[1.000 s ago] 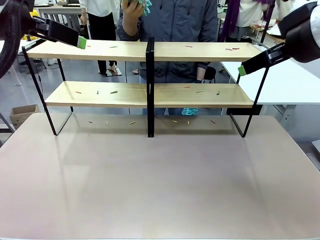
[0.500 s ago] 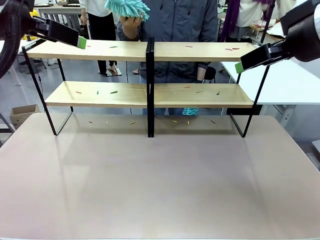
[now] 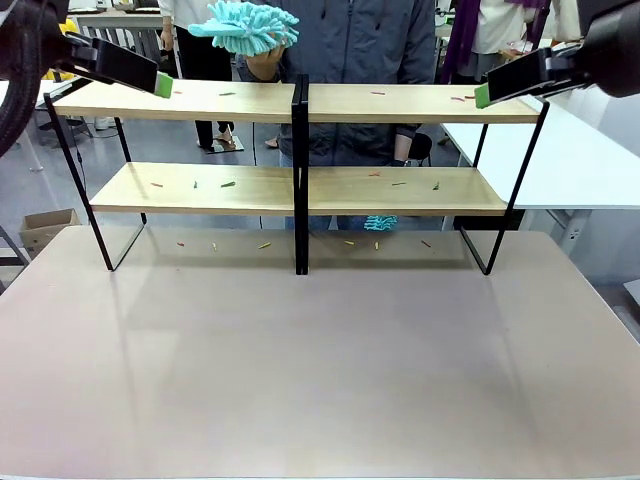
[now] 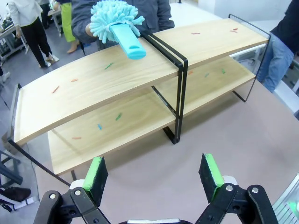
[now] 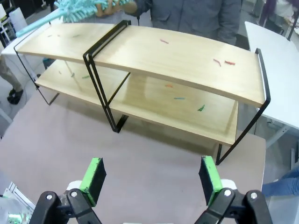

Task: Clean the shelves.
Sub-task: Pick up the Duster when the human hands it over.

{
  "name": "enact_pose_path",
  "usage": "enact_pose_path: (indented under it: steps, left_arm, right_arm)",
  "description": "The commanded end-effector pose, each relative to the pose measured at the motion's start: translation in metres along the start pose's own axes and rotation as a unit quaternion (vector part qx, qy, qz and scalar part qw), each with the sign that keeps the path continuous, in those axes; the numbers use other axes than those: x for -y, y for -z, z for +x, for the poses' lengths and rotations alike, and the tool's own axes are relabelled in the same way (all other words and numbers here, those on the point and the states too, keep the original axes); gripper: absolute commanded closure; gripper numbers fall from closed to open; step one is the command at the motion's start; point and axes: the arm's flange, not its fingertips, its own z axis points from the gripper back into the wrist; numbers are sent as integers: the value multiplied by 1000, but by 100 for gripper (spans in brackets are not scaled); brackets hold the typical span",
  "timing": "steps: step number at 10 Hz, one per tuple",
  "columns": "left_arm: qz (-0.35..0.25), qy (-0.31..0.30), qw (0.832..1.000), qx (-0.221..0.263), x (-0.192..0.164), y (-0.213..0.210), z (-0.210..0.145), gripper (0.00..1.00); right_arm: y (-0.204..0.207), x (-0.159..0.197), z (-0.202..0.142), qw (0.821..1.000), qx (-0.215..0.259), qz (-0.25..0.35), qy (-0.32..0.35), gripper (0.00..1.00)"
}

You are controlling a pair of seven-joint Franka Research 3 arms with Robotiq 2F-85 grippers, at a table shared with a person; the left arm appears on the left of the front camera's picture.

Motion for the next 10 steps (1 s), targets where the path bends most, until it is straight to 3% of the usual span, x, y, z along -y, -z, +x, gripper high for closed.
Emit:
enact_pose_path:
  steps: [1,10]
  left_arm:
    - [1,0,1000,4,0,0,1,0]
    - [1,0,1000,4,0,0,1,0]
  right_arm:
    - [8,-2,-17,1000,3,-18,16,0]
    - [6,0,-2,1000,-5,-9,3,0]
